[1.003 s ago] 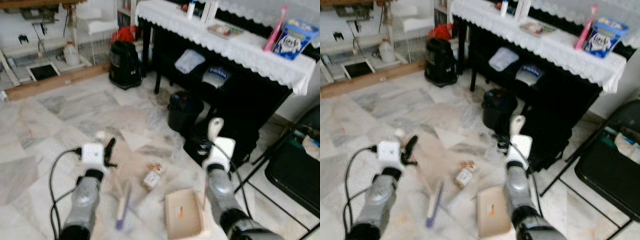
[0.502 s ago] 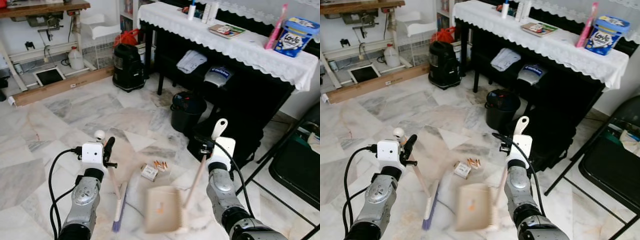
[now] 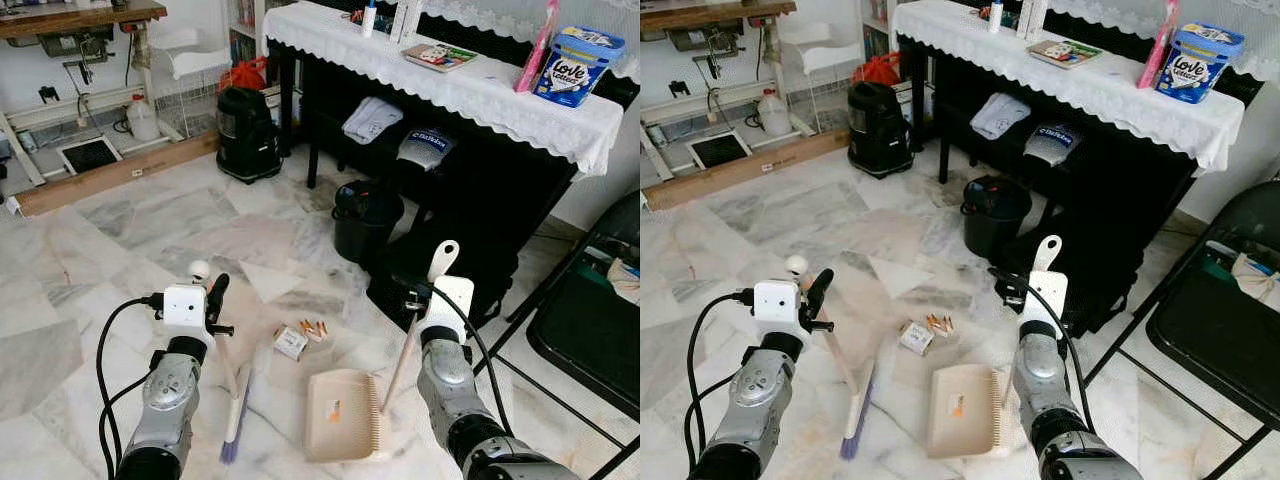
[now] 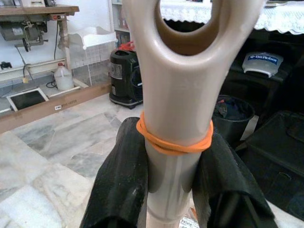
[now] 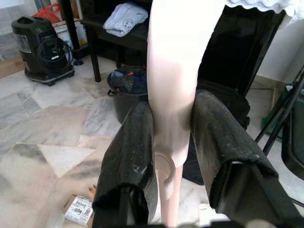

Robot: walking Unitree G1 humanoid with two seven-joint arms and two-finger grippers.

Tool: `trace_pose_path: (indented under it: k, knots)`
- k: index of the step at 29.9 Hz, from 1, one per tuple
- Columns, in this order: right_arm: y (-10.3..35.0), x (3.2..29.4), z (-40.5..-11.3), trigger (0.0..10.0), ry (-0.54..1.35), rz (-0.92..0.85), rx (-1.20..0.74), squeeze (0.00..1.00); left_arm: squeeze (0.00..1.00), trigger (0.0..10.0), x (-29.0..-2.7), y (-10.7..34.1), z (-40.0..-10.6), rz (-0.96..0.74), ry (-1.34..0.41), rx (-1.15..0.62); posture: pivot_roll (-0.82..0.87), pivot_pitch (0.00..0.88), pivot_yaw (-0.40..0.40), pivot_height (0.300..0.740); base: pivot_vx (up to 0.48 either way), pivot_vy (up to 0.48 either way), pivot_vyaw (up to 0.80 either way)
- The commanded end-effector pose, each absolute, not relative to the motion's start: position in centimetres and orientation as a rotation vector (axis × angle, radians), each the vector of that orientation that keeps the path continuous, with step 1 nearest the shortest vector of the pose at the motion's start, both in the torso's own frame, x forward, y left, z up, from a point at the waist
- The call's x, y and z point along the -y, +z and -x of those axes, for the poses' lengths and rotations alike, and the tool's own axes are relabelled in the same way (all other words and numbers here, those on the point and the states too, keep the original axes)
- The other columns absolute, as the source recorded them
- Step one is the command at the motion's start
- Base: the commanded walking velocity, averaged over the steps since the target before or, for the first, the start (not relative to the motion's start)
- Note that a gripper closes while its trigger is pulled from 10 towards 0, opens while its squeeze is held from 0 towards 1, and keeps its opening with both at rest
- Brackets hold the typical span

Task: Sweep floor

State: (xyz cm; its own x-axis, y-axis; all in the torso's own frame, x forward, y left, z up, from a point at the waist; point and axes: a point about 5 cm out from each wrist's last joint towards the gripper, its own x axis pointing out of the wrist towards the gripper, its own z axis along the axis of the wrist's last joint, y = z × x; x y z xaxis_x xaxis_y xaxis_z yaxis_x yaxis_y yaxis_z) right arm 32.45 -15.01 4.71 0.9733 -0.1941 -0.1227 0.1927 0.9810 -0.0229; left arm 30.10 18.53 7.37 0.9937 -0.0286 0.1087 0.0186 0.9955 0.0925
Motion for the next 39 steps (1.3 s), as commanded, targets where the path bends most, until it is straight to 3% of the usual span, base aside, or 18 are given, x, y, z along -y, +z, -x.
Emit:
trace_pose_path:
  k: [1, 10, 23, 39]
  knots:
    - [5.0, 15.4, -32.6, 10.0, -0.206, 0.012, -0.114, 0.0, 0.0, 10.0, -18.3, 8.1, -30.4, -0.099, -0.035, 0.146, 0.02, 0.0, -0.103, 0.74, 0.0, 0.0, 0.0]
    - [5.0, 15.3, -32.6, 10.0, -0.202, 0.008, -0.113, 0.0, 0.0, 10.0, -19.3, 10.8, -31.7, -0.13, -0.024, 0.243, 0.02, 0.0, -0.102, 0.74, 0.0, 0.0, 0.0]
    - [5.0, 15.7, -32.5, 10.0, -0.211, 0.007, -0.103, 0.0, 0.0, 10.0, -17.6, 10.3, -33.0, -0.108, -0.102, 0.194, 0.0, 0.0, -0.1, 0.74, 0.0, 0.0, 0.0]
    - [5.0, 15.6, -32.6, 10.0, -0.204, 0.008, -0.109, 0.0, 0.0, 10.0, -17.9, 9.4, -32.6, -0.102, -0.189, 0.144, 0.01, 0.002, -0.104, 0.74, 0.0, 0.0, 0.0]
